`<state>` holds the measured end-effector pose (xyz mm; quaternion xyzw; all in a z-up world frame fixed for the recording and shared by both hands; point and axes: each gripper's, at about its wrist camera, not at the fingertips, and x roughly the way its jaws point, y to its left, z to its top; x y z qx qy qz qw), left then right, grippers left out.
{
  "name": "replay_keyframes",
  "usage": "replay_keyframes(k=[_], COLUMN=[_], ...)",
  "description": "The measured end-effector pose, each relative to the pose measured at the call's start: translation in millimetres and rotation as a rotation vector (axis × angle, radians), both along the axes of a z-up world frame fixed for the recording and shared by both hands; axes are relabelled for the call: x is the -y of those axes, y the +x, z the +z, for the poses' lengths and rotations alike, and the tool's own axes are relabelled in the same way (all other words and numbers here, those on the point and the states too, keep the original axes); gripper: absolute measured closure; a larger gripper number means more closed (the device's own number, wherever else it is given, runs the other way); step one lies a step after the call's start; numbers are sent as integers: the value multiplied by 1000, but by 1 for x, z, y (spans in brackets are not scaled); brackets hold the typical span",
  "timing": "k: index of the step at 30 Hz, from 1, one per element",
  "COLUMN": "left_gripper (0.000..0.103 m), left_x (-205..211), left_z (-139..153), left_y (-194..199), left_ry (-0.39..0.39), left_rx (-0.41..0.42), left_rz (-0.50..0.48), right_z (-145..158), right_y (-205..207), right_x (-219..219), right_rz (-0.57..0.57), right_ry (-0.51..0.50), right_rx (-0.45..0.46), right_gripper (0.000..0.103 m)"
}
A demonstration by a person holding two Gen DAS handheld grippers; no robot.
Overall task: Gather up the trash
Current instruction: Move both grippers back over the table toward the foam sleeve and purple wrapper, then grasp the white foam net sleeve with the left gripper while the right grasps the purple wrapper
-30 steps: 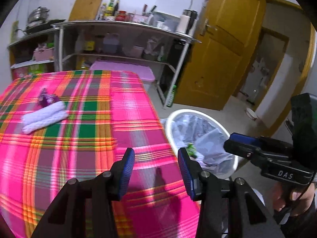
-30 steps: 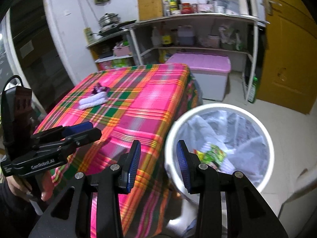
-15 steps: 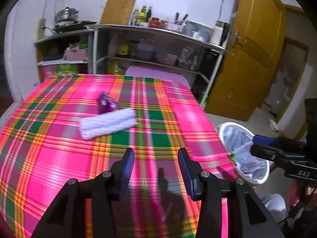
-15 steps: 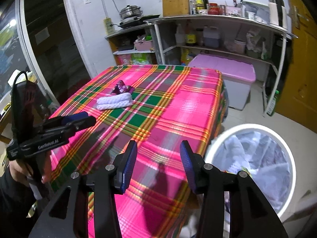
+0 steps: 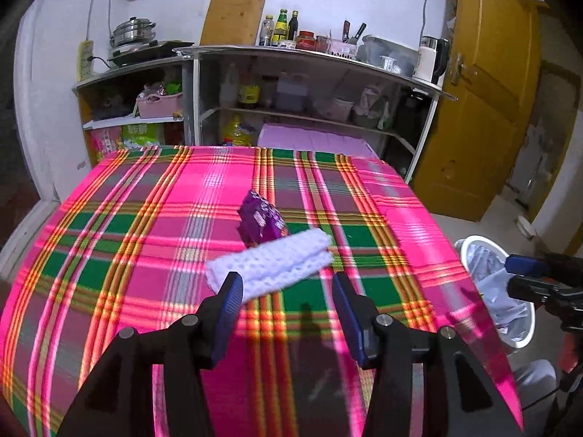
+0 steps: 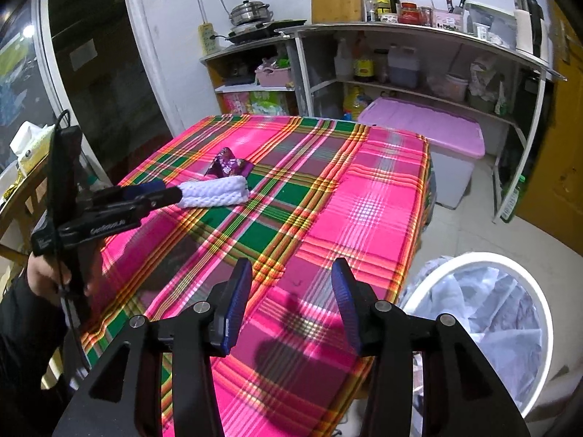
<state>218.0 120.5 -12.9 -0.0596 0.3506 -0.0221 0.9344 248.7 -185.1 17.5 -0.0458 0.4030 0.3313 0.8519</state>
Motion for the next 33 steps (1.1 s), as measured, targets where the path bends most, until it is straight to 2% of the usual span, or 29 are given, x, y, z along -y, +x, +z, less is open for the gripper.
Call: replay_keyframes(k=[9,13,18,21,23,27,33], left_gripper=[47,47,48,63,76,92,96], left_x=[-13,-13,-2,5,5,7,-2], left_z=[-19,-31,-37,-37,-35,-32,-17], left_y=[46,61,62,58,56,48,25], left_ry=[31,67,144,189,196,197,115], left_rx=[-52,-96,-101,-100,-95,-87,-36], left_rz=[-101,-136,-169,-175,-184,-188,-151], right_z=[-5,-9,-12,-12,-10,-5,6], right_y=[13,20,27,29,29,30,26], right_x=[-13,-19,-28,-31,-32,-32,-36], right_rz=[15,16,18,16,12,2,5], right_ry=[-19,-26,-33,-28,-21,-10,-14], right_rx=[-10,-18,-30,-35,-38,-38,-15], right_gripper=[57,57,57,57,57,57,57])
